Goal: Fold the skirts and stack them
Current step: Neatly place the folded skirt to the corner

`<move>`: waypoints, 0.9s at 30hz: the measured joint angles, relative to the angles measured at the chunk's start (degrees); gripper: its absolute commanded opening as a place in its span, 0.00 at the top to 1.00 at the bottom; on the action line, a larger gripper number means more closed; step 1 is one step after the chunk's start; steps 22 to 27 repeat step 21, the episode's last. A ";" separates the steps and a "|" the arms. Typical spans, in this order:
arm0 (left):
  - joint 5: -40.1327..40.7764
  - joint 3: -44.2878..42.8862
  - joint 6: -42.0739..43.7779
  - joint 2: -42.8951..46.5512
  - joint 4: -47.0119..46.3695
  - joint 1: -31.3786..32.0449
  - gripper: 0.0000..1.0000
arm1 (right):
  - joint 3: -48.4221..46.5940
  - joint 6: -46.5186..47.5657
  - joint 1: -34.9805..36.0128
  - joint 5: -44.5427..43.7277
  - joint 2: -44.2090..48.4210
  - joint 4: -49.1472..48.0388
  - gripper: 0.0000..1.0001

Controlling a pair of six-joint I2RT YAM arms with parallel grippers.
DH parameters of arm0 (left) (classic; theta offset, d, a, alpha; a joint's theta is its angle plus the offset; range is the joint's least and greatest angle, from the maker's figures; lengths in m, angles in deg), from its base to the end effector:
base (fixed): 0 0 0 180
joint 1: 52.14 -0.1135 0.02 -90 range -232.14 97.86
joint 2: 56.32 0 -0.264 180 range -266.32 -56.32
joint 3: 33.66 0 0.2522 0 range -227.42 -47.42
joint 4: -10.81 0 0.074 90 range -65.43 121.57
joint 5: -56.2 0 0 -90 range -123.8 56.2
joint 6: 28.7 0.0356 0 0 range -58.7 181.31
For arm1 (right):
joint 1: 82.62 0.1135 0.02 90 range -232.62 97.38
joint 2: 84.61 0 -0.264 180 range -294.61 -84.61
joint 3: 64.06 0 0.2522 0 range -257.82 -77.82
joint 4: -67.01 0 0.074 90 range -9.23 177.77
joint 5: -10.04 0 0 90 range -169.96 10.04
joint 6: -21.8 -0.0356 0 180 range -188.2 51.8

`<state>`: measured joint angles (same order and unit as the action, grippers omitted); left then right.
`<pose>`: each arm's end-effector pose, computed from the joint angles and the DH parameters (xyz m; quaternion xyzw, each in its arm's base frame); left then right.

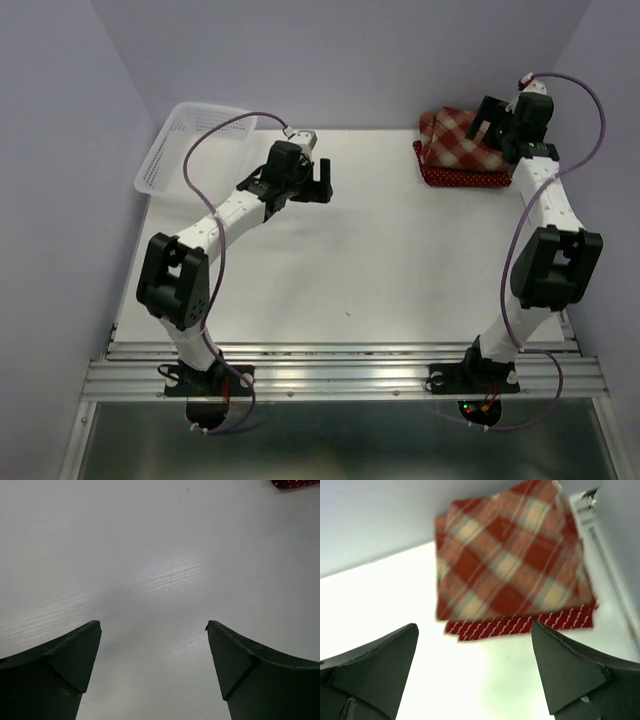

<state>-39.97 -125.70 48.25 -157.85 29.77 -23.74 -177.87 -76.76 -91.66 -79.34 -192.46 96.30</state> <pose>0.3656 -0.2020 0.2785 0.1419 0.8466 -0.2241 0.4615 0.4468 -0.0707 0.3476 0.1249 0.8261 0.0022 0.5495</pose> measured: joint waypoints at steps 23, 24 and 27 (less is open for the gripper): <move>17.64 28.37 -23.93 42.47 5.18 -0.20 0.01 | 62.90 -27.80 0.00 -2.38 68.96 5.88 0.00; 17.64 28.37 -23.93 42.47 5.18 -0.20 0.01 | 62.90 -27.80 0.00 -2.38 68.96 5.88 0.00; 17.64 28.37 -23.93 42.47 5.18 -0.20 0.01 | 62.90 -27.80 0.00 -2.38 68.96 5.88 0.00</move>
